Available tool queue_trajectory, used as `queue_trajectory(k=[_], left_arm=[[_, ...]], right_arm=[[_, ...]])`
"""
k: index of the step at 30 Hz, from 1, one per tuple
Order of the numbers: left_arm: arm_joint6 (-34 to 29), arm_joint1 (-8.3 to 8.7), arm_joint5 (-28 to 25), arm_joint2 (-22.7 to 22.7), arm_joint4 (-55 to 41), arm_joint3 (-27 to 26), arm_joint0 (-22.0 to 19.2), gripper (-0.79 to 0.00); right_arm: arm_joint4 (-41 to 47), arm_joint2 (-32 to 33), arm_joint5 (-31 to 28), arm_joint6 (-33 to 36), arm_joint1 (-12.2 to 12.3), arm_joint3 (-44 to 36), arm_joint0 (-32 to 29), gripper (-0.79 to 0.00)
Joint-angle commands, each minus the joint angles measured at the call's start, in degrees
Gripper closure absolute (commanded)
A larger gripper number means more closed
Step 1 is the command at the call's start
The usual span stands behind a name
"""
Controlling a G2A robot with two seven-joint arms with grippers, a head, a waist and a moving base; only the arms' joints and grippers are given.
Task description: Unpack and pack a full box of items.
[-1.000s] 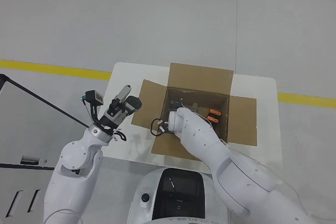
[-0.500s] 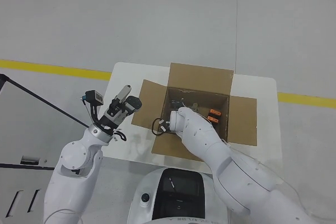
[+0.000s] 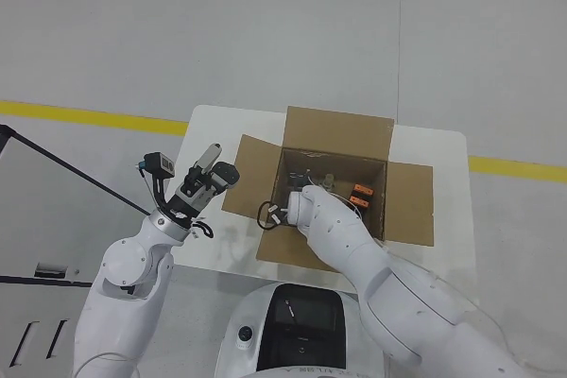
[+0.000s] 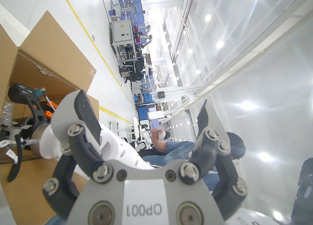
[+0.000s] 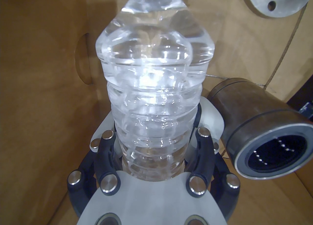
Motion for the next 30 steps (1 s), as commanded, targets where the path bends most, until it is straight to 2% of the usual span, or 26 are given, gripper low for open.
queue_trajectory(k=[1, 2, 3, 30], left_arm=[[0.00, 0.00, 0.00, 0.00, 0.00, 0.00, 0.00, -0.785], [0.00, 0.00, 0.00, 0.00, 0.00, 0.00, 0.00, -0.785], [0.00, 0.00, 0.00, 0.00, 0.00, 0.00, 0.00, -0.785], [0.00, 0.00, 0.00, 0.00, 0.00, 0.00, 0.00, -0.785]], right_arm=[[-0.29, -0.01, 0.12, 0.16, -0.02, 0.19, 0.12, -0.302], [-0.32, 0.04, 0.07, 0.26, -0.04, 0.21, 0.15, -0.175], [-0.38, 0.05, 0.04, 0.29, -0.08, 0.11, 0.09, 0.000], [-2.74, 0.81, 2.74, 0.85, -0.51, -1.83, 0.63, 0.000]])
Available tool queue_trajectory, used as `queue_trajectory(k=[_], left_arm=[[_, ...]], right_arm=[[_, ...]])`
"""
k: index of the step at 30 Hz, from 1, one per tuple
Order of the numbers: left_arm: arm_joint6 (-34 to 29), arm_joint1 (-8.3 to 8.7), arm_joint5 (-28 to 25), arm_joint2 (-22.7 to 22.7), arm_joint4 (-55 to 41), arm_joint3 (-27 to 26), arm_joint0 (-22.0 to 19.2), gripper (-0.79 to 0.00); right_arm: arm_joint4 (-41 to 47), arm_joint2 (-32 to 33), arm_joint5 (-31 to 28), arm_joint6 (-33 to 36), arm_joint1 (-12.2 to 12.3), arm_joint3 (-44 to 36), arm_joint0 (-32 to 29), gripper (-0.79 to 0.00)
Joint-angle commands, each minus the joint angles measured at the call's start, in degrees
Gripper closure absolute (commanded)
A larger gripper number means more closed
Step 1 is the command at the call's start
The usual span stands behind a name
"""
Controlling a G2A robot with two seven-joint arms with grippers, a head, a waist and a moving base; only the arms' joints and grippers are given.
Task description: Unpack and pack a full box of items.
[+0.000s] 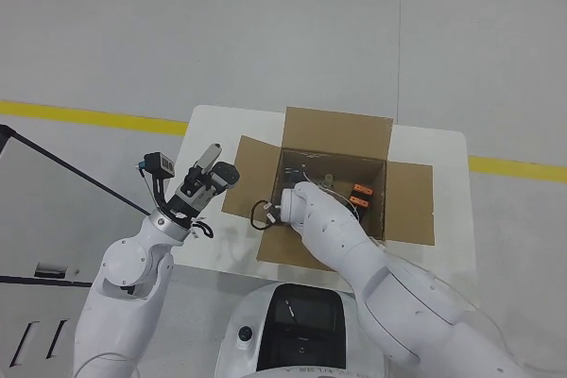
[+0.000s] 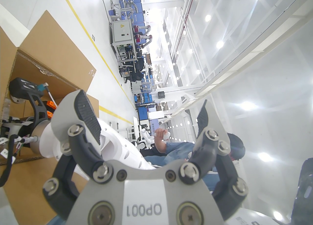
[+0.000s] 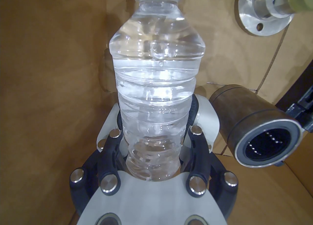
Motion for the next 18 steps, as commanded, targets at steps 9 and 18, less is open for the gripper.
queue_trajectory(k=[9, 18], left_arm=[[0.00, 0.00, 0.00, 0.00, 0.00, 0.00, 0.00, -0.785], [0.00, 0.00, 0.00, 0.00, 0.00, 0.00, 0.00, -0.785]], right_arm=[[0.27, 0.81, -1.11, 1.00, 0.14, 0.49, -0.16, 0.000], [1.07, 1.97, -3.22, 0.96, 0.65, 2.49, -0.06, 0.000]])
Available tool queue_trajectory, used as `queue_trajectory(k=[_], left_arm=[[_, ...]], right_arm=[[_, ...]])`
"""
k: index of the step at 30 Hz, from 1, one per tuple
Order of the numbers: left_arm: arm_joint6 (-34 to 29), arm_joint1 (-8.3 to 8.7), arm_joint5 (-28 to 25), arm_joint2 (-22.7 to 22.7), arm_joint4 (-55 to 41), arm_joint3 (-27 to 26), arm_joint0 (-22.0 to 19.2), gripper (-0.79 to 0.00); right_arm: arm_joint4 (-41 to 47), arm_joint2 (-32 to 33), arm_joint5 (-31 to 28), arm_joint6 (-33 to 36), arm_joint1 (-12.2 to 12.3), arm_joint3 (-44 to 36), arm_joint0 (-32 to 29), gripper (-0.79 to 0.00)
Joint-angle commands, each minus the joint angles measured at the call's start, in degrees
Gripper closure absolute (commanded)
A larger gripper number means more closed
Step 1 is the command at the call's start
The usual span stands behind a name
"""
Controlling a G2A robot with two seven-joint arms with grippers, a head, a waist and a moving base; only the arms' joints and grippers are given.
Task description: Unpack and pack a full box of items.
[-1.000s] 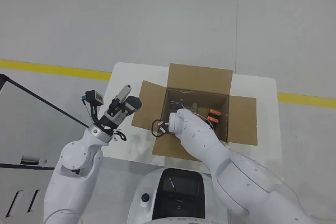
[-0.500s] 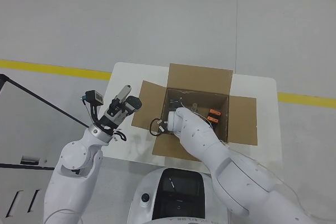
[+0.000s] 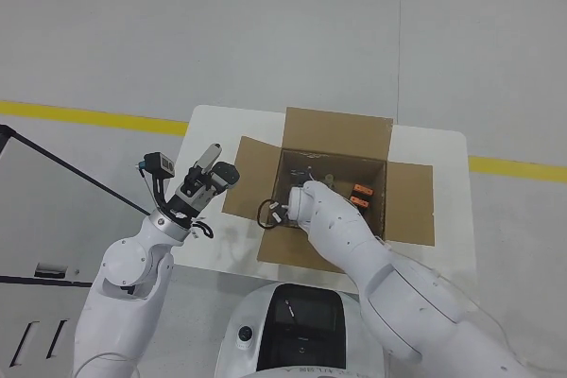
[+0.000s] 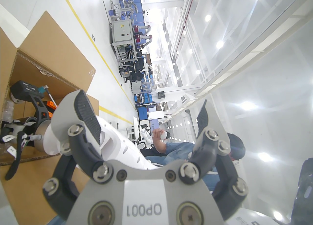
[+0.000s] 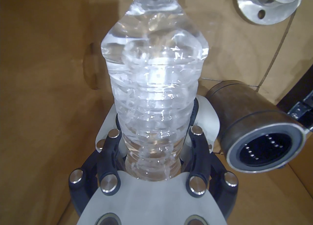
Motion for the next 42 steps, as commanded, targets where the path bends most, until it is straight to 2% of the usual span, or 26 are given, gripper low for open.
queue_trajectory(k=[1, 25, 42], left_arm=[[0.00, 0.00, 0.00, 0.00, 0.00, 0.00, 0.00, -0.785], [0.00, 0.00, 0.00, 0.00, 0.00, 0.00, 0.00, -0.785], [0.00, 0.00, 0.00, 0.00, 0.00, 0.00, 0.00, -0.785]], right_arm=[[0.10, 0.12, -0.01, -0.18, 0.00, -0.03, -0.39, 0.000], [0.31, 1.41, 1.08, -0.94, -0.19, -0.45, -0.95, 0.000], [-1.18, 1.49, 2.25, -2.32, -0.76, -4.30, -0.56, 0.000]])
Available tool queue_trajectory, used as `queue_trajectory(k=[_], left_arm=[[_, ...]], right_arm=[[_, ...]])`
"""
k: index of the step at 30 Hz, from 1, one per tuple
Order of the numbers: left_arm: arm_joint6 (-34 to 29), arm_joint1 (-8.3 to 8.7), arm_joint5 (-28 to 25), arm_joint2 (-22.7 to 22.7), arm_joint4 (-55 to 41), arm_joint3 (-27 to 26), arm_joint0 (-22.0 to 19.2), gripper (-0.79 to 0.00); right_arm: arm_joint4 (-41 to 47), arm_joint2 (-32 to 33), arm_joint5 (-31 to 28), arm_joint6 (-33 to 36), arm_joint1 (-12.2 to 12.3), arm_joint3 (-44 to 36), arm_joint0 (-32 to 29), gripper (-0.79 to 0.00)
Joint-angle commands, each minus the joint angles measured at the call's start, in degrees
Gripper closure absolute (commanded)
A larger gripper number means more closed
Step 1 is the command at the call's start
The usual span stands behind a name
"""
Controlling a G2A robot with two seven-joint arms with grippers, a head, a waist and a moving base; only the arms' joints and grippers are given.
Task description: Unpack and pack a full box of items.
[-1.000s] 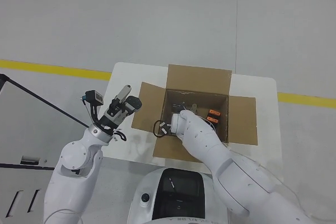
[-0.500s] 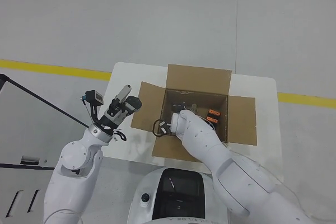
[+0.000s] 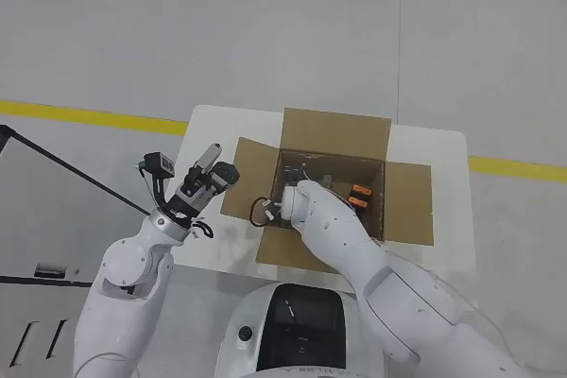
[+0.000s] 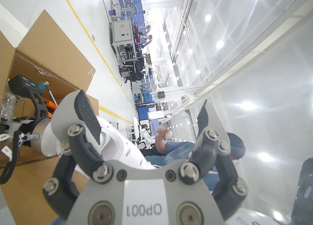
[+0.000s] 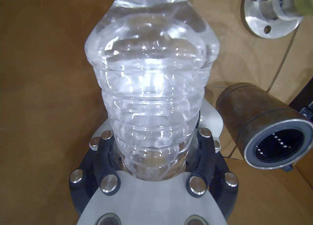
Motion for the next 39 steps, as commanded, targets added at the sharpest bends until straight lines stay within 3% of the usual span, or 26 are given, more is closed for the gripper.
queue_trajectory(k=[1, 11, 22, 32, 39], left_arm=[[0.00, 0.00, 0.00, 0.00, 0.00, 0.00, 0.00, -0.785], [0.00, 0.00, 0.00, 0.00, 0.00, 0.00, 0.00, -0.785], [0.00, 0.00, 0.00, 0.00, 0.00, 0.00, 0.00, -0.785], [0.00, 0.00, 0.00, 0.00, 0.00, 0.00, 0.00, -0.785], [0.00, 0.00, 0.00, 0.00, 0.00, 0.00, 0.00, -0.785]], right_arm=[[-0.29, -0.05, 0.52, -0.29, -0.08, -0.74, -0.15, 0.000], [-2.61, 0.20, 5.84, -0.54, 0.50, -7.36, -1.59, 0.000], [-8.59, 2.03, 12.33, 3.48, 4.17, -19.86, -7.12, 0.000], [-22.89, 5.98, 19.52, 12.04, 10.20, -43.61, -17.20, 0.000], [-38.78, 9.61, 18.84, 23.75, 14.64, -63.39, -26.18, 0.000]])
